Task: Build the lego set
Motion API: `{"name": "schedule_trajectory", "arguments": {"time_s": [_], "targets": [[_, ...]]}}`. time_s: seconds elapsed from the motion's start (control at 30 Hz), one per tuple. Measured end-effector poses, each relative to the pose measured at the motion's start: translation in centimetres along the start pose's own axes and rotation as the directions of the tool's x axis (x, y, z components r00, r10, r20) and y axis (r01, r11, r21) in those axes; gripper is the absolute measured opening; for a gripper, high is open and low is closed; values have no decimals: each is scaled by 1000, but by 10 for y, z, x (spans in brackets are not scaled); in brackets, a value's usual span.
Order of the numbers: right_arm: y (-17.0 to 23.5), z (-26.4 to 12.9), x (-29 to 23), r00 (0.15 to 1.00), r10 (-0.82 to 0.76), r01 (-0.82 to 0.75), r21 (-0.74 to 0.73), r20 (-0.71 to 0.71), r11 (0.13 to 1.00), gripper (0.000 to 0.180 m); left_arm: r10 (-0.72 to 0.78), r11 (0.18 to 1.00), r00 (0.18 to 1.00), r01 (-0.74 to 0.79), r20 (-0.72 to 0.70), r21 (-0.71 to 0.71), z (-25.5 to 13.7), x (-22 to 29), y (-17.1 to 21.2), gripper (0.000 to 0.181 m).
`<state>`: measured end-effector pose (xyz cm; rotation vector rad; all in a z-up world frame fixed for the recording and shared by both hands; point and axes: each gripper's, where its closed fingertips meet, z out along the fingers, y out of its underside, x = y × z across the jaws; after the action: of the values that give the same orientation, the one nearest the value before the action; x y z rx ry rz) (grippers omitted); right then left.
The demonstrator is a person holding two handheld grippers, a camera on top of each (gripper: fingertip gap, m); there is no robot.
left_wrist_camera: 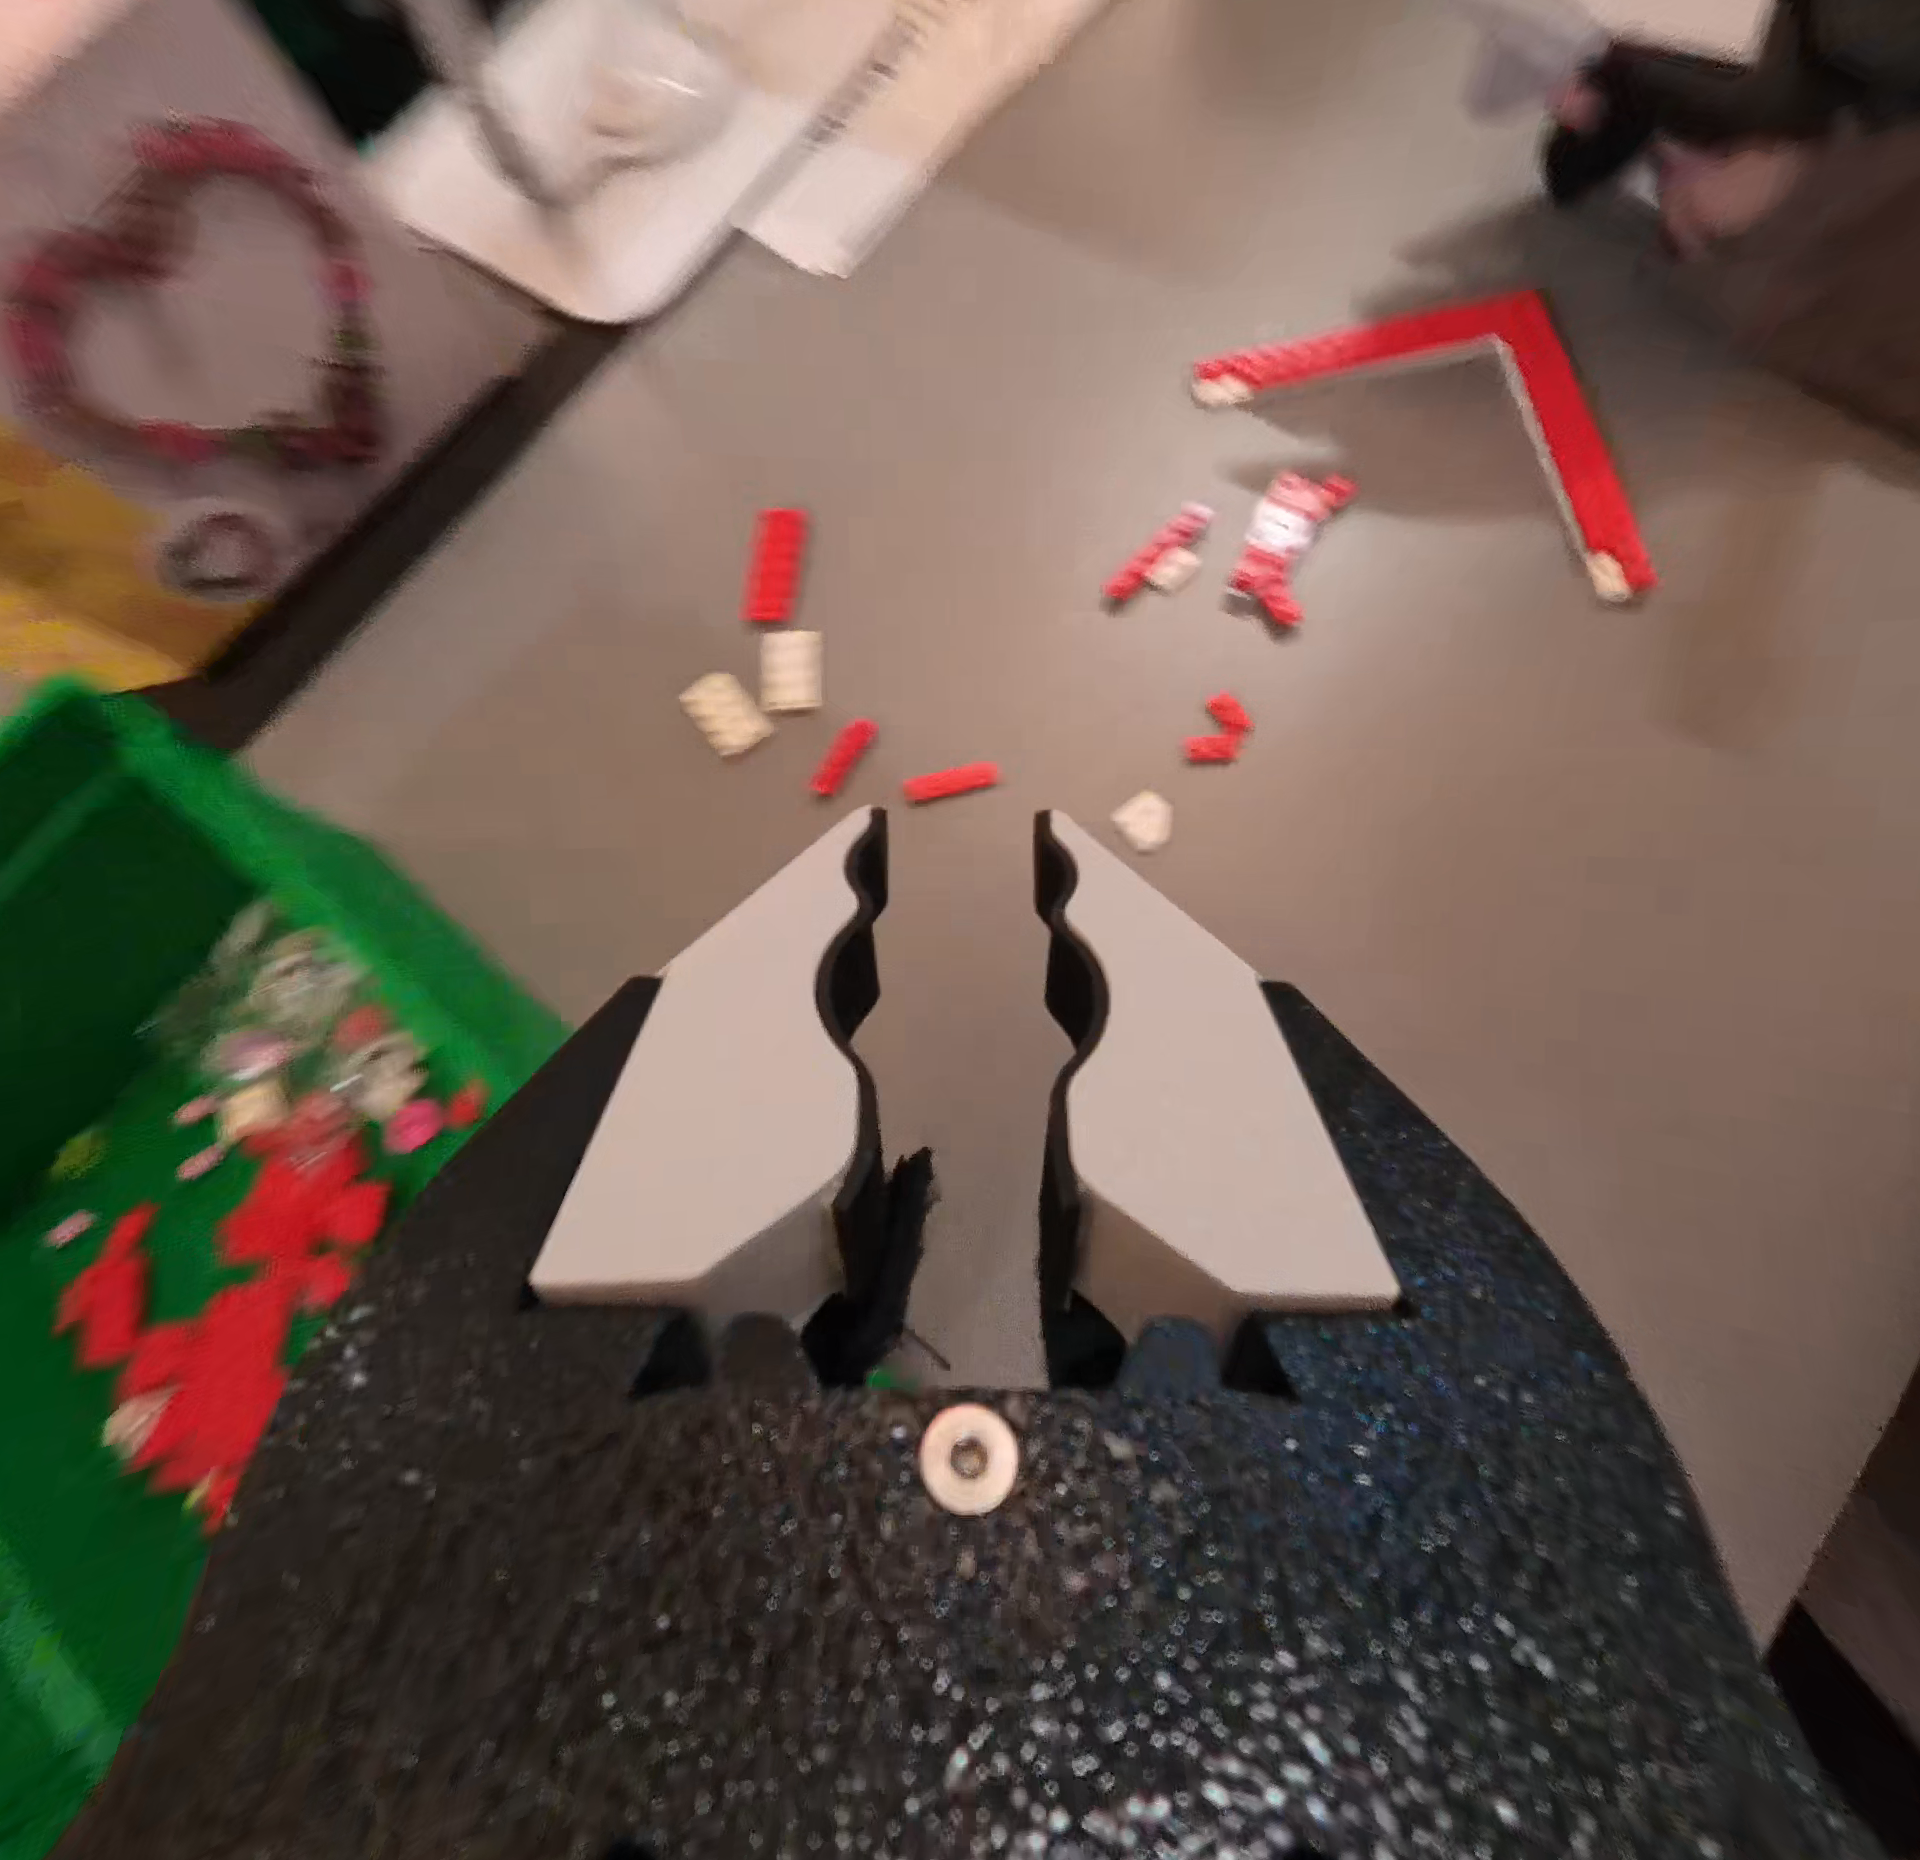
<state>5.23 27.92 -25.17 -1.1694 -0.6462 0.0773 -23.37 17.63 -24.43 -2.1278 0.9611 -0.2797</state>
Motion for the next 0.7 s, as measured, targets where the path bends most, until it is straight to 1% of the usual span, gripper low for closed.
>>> {"name": "schedule_trajectory", "arguments": {"time_s": [0.07,0.1,0.17,0.23,0.3,0.37,0.43,0.47,0.5,0.53,0.6,0.7], "targets": [[0,0,-1,1000,-6,6,-2,2,1000,47,-73,997,994,71,82,34,-28,-42,-5,28],[0,0,-1,1000,-9,9,-3,2,1000,47,-114,992,987,108,115,59,-40,-63,-7,25],[1,1,-2,1000,-14,14,-6,3,1000,47,-186,979,971,170,152,114,-56,-97,-7,24],[1,1,-2,1000,-18,18,-8,3,1000,47,-186,982,955,174,233,69,-63,-133,9,24],[1,1,-2,1000,-24,24,-11,2,1000,47,-127,987,943,152,308,-59,-62,-166,36,22],[2,1,-3,999,-33,33,-17,0,999,47,-26,960,941,118,337,-255,-57,-192,70,20],[3,2,-3,999,-42,42,-22,1,999,47,91,884,915,107,392,-455,-56,-220,103,19],[3,2,-4,999,-49,49,-25,3,998,47,147,825,907,108,394,-555,-57,-230,118,18],[4,2,-5,998,-56,57,-29,5,998,47,178,762,914,107,365,-639,-56,-235,131,17],[4,3,-6,998,-64,65,-32,8,997,47,200,718,917,102,345,-689,-53,-240,138,18],[5,3,-8,997,-79,79,-38,16,996,47,219,652,935,74,280,-755,-44,-248,147,15],[5,3,-10,996,-89,90,-40,25,995,47,159,556,977,31,144,-831,-34,-246,161,15]]}}
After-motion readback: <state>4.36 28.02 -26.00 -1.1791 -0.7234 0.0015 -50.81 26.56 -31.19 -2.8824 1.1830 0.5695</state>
